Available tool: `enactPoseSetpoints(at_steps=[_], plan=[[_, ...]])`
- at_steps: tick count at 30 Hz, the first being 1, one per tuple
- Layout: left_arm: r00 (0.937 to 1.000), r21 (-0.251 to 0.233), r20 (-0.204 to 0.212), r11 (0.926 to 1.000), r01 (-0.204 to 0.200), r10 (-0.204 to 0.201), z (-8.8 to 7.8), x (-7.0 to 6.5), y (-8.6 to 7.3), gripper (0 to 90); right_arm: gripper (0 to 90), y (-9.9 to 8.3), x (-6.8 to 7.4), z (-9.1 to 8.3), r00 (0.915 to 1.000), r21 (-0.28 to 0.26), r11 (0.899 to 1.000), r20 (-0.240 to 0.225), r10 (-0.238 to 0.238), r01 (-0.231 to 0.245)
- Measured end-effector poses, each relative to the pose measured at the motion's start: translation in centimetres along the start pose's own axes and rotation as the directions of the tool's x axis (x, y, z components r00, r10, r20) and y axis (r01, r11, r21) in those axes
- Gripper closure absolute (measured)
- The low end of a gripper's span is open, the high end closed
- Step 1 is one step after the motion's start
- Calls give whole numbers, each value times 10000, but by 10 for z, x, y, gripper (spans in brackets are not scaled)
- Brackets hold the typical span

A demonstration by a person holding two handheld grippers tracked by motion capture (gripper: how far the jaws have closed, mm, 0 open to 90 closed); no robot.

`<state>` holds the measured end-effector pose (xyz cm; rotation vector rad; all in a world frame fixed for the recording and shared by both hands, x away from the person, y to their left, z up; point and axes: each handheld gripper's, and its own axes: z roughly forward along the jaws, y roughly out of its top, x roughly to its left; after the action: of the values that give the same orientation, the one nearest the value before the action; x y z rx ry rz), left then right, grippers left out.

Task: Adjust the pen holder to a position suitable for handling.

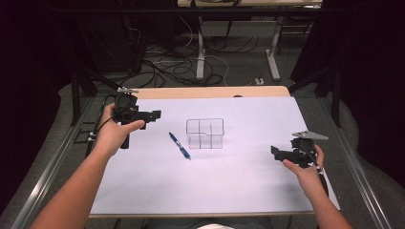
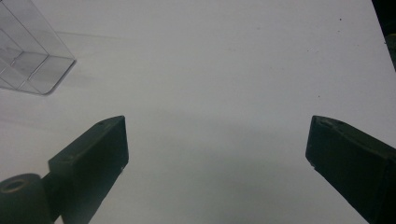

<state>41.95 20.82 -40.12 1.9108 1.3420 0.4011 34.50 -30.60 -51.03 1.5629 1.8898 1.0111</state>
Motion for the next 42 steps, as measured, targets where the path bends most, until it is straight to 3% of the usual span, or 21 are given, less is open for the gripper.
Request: enactPoseSetpoints(at_steps=[3,5,8,11,14,16,18,19,20,21,22,26,27,29,32,34,40,42], plan=[[9998,196,16,9996,180,-180,2,1,-6,94,54,0,0,0,10000,2,10000,9,2,-2],[9985,253,56,9982,549,-551,2,1,-9,117,54,0,0,0,10000,14,10000,10,10,-10],[9833,223,468,9844,1748,-1756,0,9,-15,158,54,0,0,1,10000,-4,10000,11,-81,81],[9822,-95,206,9823,1872,-1869,-1,16,-23,157,54,0,1,1,10000,-27,10000,17,-75,75],[9732,-232,323,9732,2287,-2279,-1,22,-31,158,55,1,2,1,9999,-31,10000,-38,-93,93],[9640,-370,495,9640,2633,-2614,2,24,-37,158,57,1,3,2,9999,-48,9999,-44,-136,136],[9606,-410,556,9607,2747,-2723,5,26,-42,162,60,1,5,2,9999,-16,9999,-94,-133,133],[9553,-478,652,9553,2917,-2884,7,26,-45,162,61,2,5,2,9998,-23,9998,-87,-201,201],[9538,-446,744,9545,2949,-2912,8,27,-47,162,62,2,7,2,9997,-58,9997,-53,-252,251],[9473,-572,828,9475,3146,-3096,10,26,-50,163,62,3,9,2,9997,-72,9997,-97,-246,245],[9456,-578,840,9458,3196,-3144,11,26,-52,163,62,4,10,2,9995,-110,9995,-155,-286,285],[9506,-809,764,9483,3068,-3010,16,25,-61,162,42,9,17,1,9989,-246,9992,-343,-317,308],[9513,-962,658,9470,3066,-3013,18,25,-63,162,36,10,19,1,9986,-260,9990,-384,-377,367],[9568,-1019,411,9514,2905,-2878,20,24,-66,162,23,13,26,2,9980,-291,9987,-477,-422,409],[9570,-1048,346,9512,2902,-2881,23,22,-70,156,7,17,37,3,9956,-239,9983,-762,-546,529],[9631,-929,220,9586,2692,-2683,23,23,-72,142,7,19,43,4,9928,-197,9972,-953,-731,716],[9685,-1219,57,9611,2479,-2491,26,23,-77,75,18,25,67,6,9831,-113,9951,-1546,-984,979],[9734,-1157,98,9666,2285,-2289,27,24,-78,44,18,26,77,7,9789,-173,9936,-1700,-1133,1120]])
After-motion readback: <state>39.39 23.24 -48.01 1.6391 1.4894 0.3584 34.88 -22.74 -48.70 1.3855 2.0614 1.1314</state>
